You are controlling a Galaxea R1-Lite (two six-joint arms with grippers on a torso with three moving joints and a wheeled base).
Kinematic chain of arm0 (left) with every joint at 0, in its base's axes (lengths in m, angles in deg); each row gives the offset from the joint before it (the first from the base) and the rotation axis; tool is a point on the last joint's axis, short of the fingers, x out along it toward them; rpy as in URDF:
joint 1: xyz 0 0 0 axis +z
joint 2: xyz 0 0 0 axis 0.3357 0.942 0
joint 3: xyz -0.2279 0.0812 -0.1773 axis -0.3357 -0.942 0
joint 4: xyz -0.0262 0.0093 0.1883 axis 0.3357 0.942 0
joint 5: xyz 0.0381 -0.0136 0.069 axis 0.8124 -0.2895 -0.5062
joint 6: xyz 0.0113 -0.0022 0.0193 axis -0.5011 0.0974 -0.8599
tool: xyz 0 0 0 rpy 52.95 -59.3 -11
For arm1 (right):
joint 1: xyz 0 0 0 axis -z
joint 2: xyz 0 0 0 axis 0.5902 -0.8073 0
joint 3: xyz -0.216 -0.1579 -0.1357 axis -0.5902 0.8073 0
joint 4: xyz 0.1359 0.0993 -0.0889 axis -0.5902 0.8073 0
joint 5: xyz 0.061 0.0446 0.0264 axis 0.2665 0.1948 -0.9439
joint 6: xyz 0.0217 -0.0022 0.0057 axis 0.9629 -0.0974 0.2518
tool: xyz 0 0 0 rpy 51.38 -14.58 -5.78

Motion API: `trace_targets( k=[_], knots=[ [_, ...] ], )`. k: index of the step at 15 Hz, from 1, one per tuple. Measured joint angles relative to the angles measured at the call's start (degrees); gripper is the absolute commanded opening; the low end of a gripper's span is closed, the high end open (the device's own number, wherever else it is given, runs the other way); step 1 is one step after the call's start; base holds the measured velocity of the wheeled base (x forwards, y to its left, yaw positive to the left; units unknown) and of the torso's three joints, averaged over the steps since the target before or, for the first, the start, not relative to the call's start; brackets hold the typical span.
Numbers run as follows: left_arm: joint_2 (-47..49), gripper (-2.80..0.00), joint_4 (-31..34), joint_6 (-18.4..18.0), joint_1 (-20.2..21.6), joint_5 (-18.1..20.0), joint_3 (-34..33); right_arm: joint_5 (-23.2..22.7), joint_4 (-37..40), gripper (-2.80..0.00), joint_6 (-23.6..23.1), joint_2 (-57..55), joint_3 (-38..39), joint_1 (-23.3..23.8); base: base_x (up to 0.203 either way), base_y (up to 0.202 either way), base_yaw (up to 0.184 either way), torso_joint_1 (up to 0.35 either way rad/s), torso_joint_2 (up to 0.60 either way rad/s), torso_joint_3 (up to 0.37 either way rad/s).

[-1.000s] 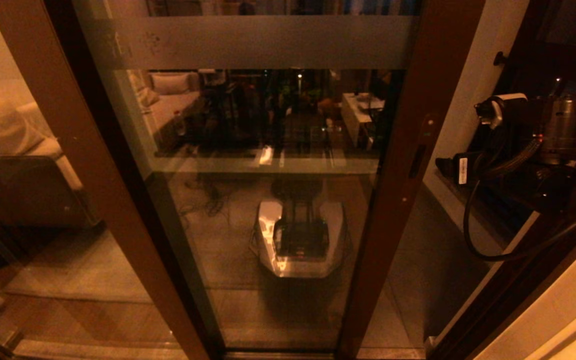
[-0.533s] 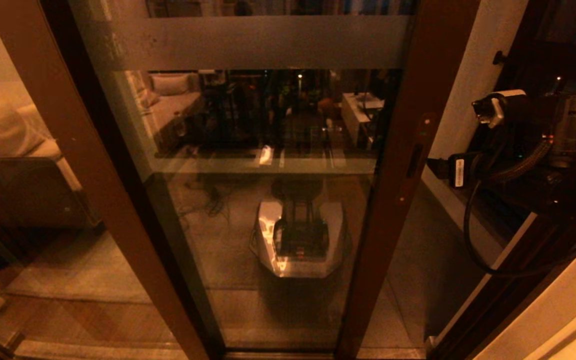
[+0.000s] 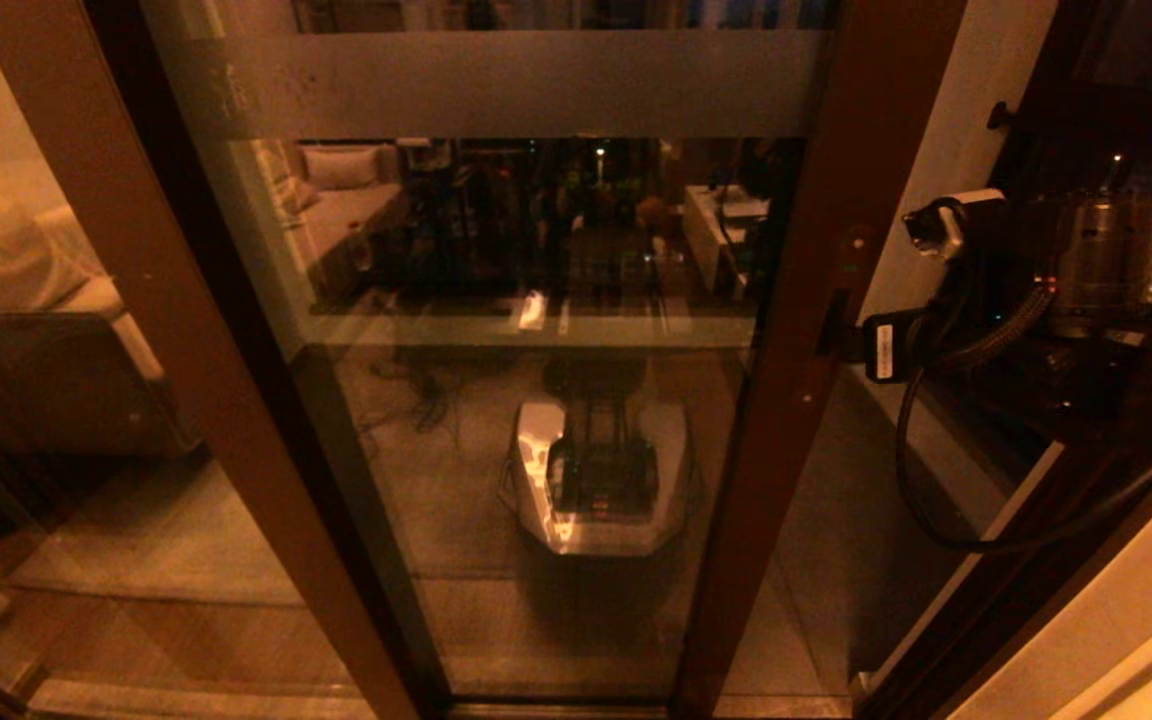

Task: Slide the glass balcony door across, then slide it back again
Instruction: Close the slid door

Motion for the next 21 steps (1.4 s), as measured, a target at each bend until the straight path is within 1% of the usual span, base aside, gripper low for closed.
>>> trace_targets(
  k=[9, 14, 21],
  knots=[
    [0.0, -2.8, 0.0, 0.0, 0.0, 0.0, 0.0, 0.1, -0.3, 0.0, 0.1, -3.2, -2.0, 1.9, 0.0, 0.0, 0.0, 0.0, 0.0, 0.0],
    [0.0, -2.8, 0.0, 0.0, 0.0, 0.0, 0.0, -0.1, -0.3, 0.0, -0.2, -3.3, -1.8, 3.7, 0.0, 0.0, 0.0, 0.0, 0.0, 0.0],
    [0.0, -2.8, 0.0, 0.0, 0.0, 0.0, 0.0, -0.2, -0.3, 0.0, -0.3, -2.8, -0.9, 4.8, 0.0, 0.0, 0.0, 0.0, 0.0, 0.0]
  ],
)
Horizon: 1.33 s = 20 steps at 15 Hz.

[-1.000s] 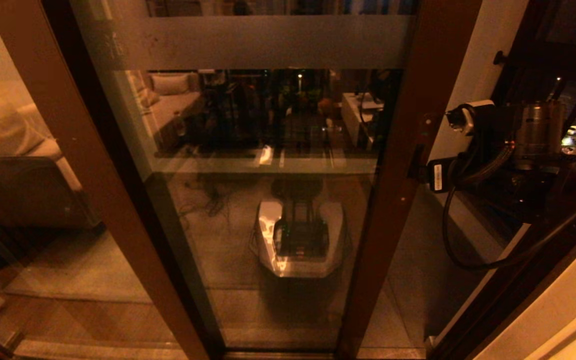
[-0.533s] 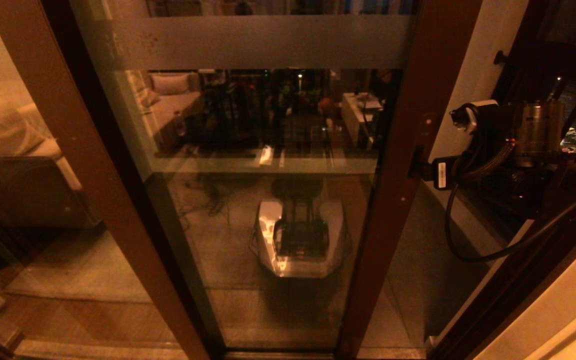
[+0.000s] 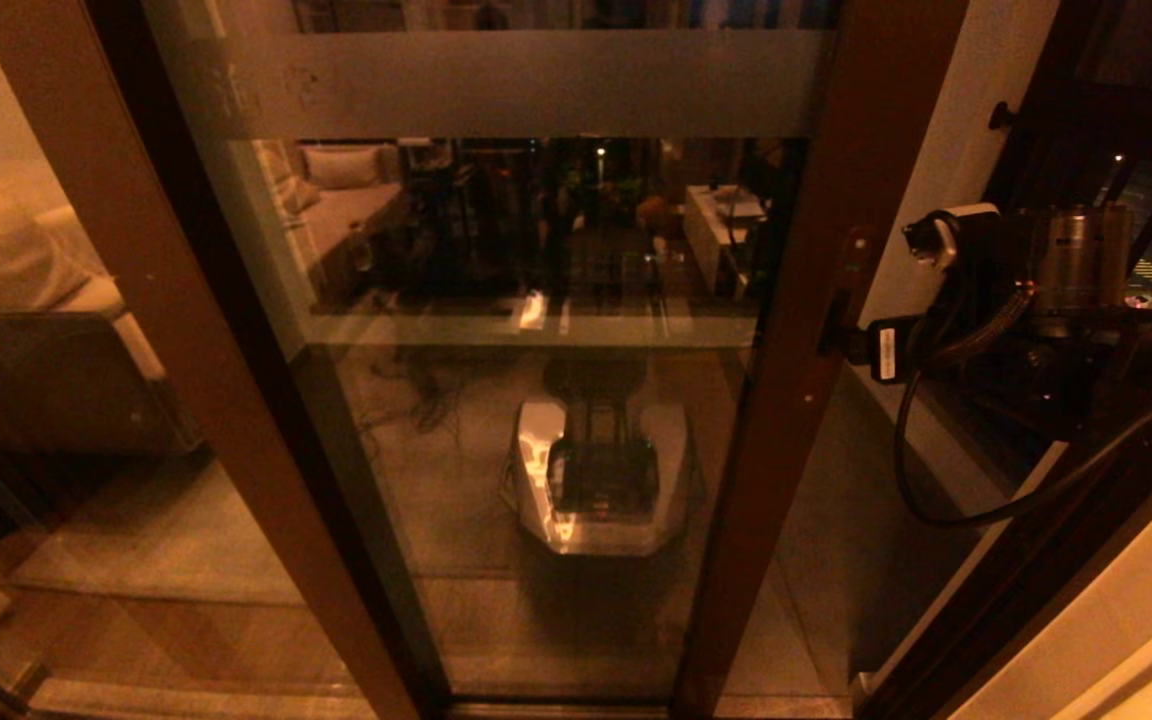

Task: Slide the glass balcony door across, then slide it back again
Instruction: Close the slid door

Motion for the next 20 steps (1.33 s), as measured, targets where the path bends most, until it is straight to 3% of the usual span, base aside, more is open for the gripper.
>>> trace_targets(
  k=[20],
  knots=[
    [0.0, -2.8, 0.0, 0.0, 0.0, 0.0, 0.0, 0.0, 0.0, 0.0, 0.0, 0.4, 0.5, 2.4, 0.0, 0.0, 0.0, 0.0, 0.0, 0.0]
  ],
)
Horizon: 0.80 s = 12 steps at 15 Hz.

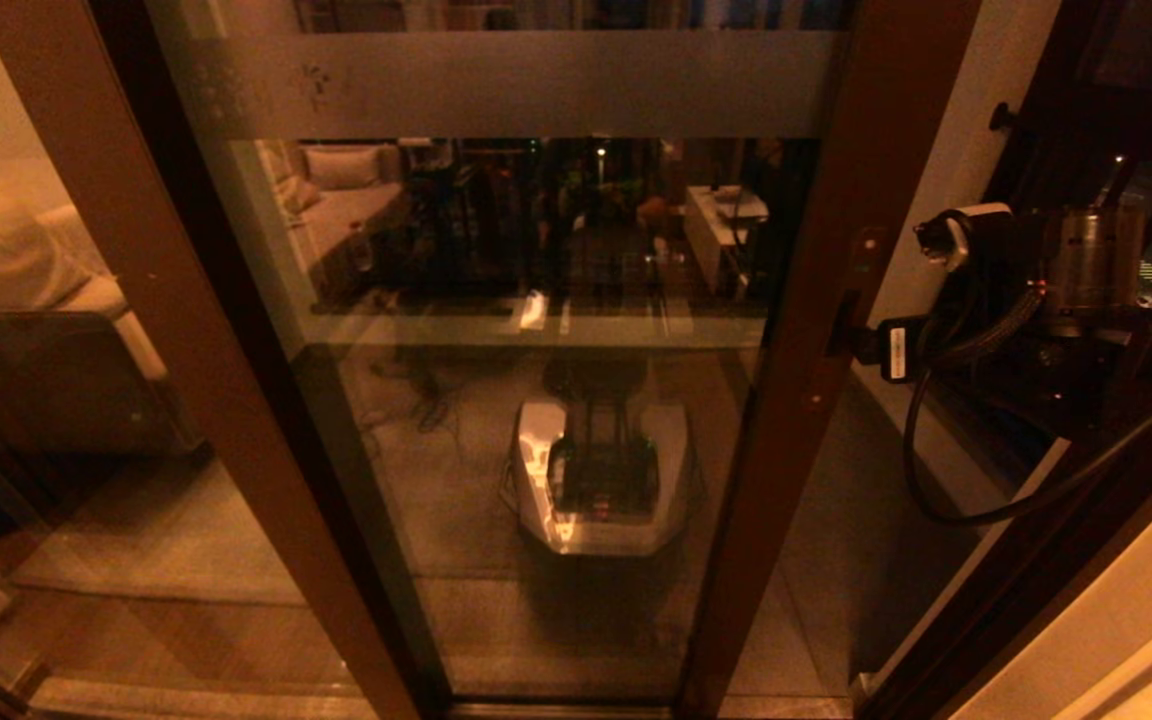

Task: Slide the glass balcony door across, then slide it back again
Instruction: Close the slid door

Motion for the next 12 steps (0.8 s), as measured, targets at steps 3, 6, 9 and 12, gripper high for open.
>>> trace_targets(
  k=[3, 6, 9, 12],
  knots=[
    [0.0, -2.8, 0.0, 0.0, 0.0, 0.0, 0.0, 0.0, 0.0, 0.0, 0.0, 0.0, 0.1, 0.6, 0.0, 0.0, 0.0, 0.0, 0.0, 0.0],
    [0.0, -2.8, 0.0, 0.0, 0.0, 0.0, 0.0, 0.3, 0.1, 0.0, -0.1, 0.0, 0.0, 1.1, 0.0, 0.0, 0.0, 0.0, 0.0, 0.0],
    [0.0, -2.8, 0.0, 0.0, 0.0, 0.0, 0.0, 0.2, 0.1, 0.0, 0.0, 0.4, 0.6, 2.1, 0.0, 0.0, 0.0, 0.0, 0.0, 0.0],
    [0.0, -2.8, 0.0, 0.0, 0.0, 0.0, 0.0, 0.2, 0.0, 0.0, 0.0, 1.0, 1.6, 2.5, 0.0, 0.0, 0.0, 0.0, 0.0, 0.0]
  ],
)
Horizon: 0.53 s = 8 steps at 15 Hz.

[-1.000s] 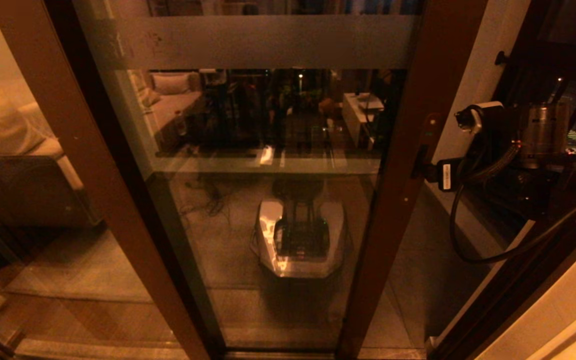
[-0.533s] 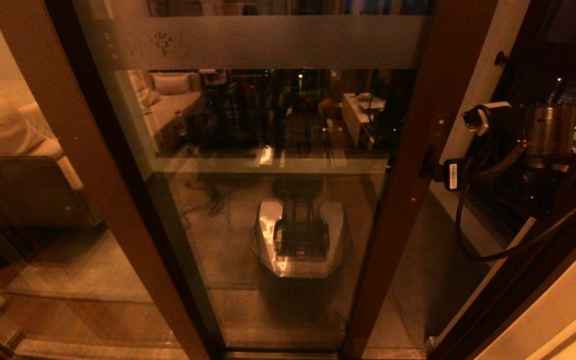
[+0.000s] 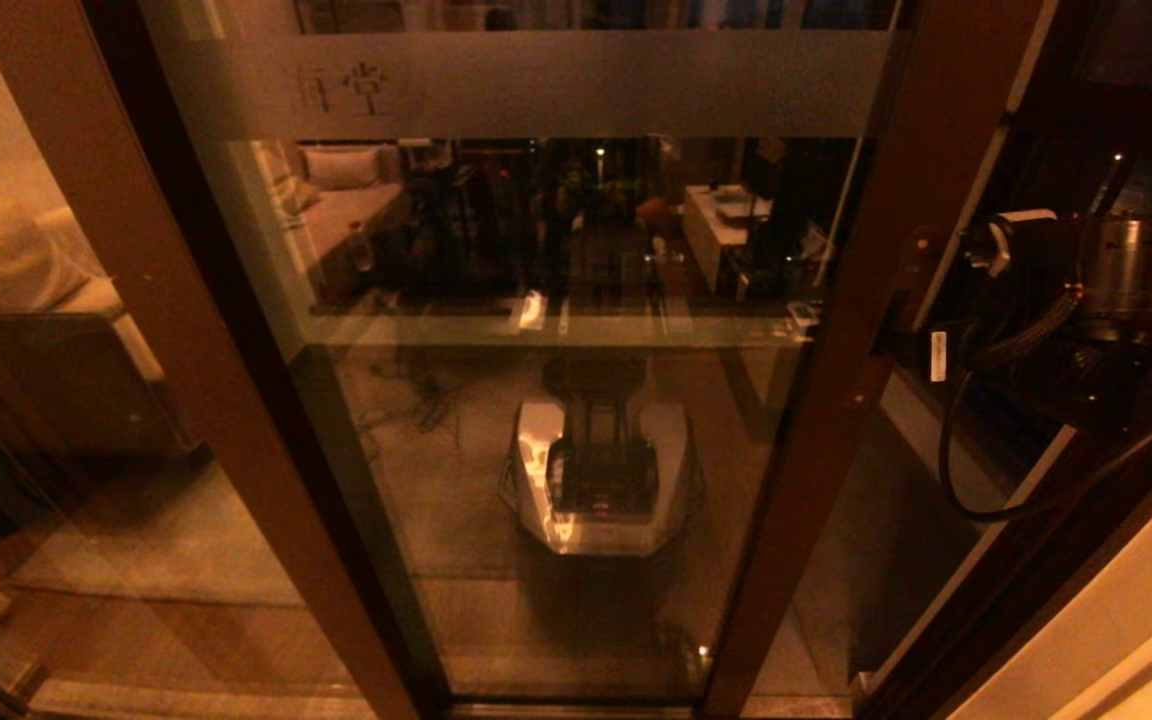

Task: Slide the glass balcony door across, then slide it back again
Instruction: Close the slid door

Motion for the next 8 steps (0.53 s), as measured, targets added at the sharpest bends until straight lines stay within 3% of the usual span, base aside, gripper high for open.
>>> trace_targets(
  k=[8],
  knots=[
    [0.0, -2.8, 0.0, 0.0, 0.0, 0.0, 0.0, -0.4, -7.4, 0.0, -1.9, 0.4, 3.3, 1.5, 0.0, 0.0, 0.0, 0.0, 0.0, 0.0]
  ],
)
